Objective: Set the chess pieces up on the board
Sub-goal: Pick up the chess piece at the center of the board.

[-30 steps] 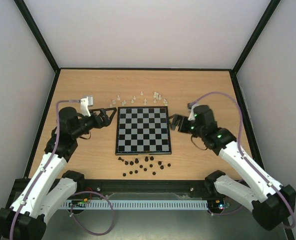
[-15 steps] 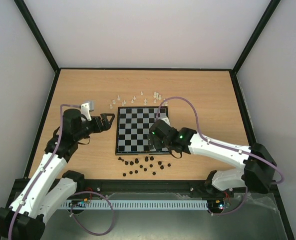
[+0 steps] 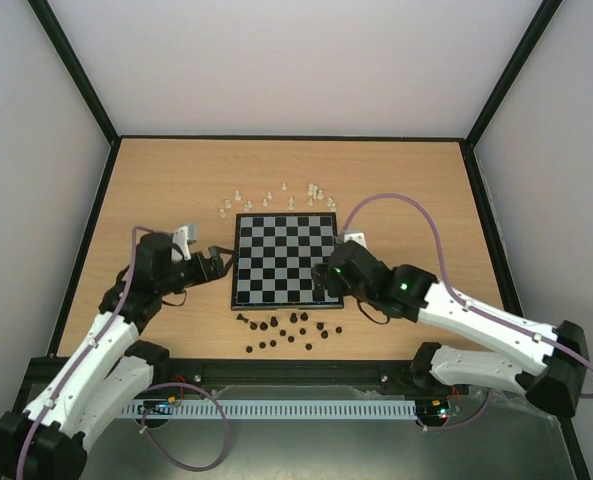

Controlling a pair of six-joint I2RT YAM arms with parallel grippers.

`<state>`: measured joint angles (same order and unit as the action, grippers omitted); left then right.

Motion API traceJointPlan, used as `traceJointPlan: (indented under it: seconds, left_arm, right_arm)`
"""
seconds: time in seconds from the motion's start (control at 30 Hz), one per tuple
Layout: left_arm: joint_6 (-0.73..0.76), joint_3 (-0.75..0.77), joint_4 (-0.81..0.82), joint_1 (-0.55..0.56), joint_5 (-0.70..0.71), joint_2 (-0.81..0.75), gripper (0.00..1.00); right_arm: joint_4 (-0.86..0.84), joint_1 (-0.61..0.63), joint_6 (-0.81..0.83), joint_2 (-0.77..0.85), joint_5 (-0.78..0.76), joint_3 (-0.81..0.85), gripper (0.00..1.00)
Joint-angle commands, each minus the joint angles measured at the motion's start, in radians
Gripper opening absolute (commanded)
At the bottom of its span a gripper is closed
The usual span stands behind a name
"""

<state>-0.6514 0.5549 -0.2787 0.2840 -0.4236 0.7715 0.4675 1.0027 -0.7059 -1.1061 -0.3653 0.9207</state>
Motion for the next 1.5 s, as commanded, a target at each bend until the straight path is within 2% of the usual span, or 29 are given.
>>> traceJointPlan:
  seconds: [0.0,0.1,0.2,0.3,0.4,0.57,0.7,0.77,0.87,1.0,1.13,1.47]
  left_arm:
    - [0.016,-0.031,0.001,0.051,0.036,-0.137,0.99]
    - [-0.007,-0.01,-0.026,0.06,-0.023,-0.141,0.99]
    - [-0.04,0.002,-0.025,0.06,-0.113,-0.079,0.99]
    - [0.002,0.037,-0.04,0.068,-0.167,-0.022,0.99]
    - [0.041,0.069,-0.072,0.085,-0.169,-0.032,0.99]
    - [0.077,0.116,-0.135,0.09,-0.062,-0.084,0.99]
    - [0.05,0.123,-0.127,0.092,0.103,-0.135,0.99]
    - [0.027,0.115,-0.08,0.092,0.138,-0.144,0.99]
    - [0.063,0.148,-0.069,0.092,0.164,-0.079,0.99]
    - [0.118,0.201,-0.117,0.088,0.284,0.015,0.99]
    - [0.081,0.178,-0.067,0.081,0.295,0.003,0.99]
    - [0.066,0.172,-0.072,0.078,0.33,-0.002,0.99]
  right_arm:
    - [-0.058,0.004,0.025,0.128,0.023,-0.132,1.0]
    - [0.027,0.004,0.013,0.124,0.059,-0.081,0.99]
    - [0.084,0.004,0.021,0.093,0.077,-0.034,0.98]
    - [0.09,0.004,0.027,0.054,0.113,-0.019,0.96]
    - [0.106,0.012,0.037,0.005,0.175,0.002,0.89]
    - [0.108,0.064,0.031,-0.031,0.172,0.006,0.8]
    - [0.085,0.106,0.034,-0.087,0.16,0.016,0.72]
    - [0.09,0.139,0.033,-0.14,0.12,0.041,0.68]
    - [0.061,0.17,0.038,-0.231,0.094,0.065,0.62]
    - [-0.02,0.196,0.064,-0.344,0.17,0.096,0.53]
    - [-0.047,0.209,0.097,-0.419,0.216,0.134,0.47]
    - [-0.072,0.218,0.135,-0.528,0.296,0.177,0.36]
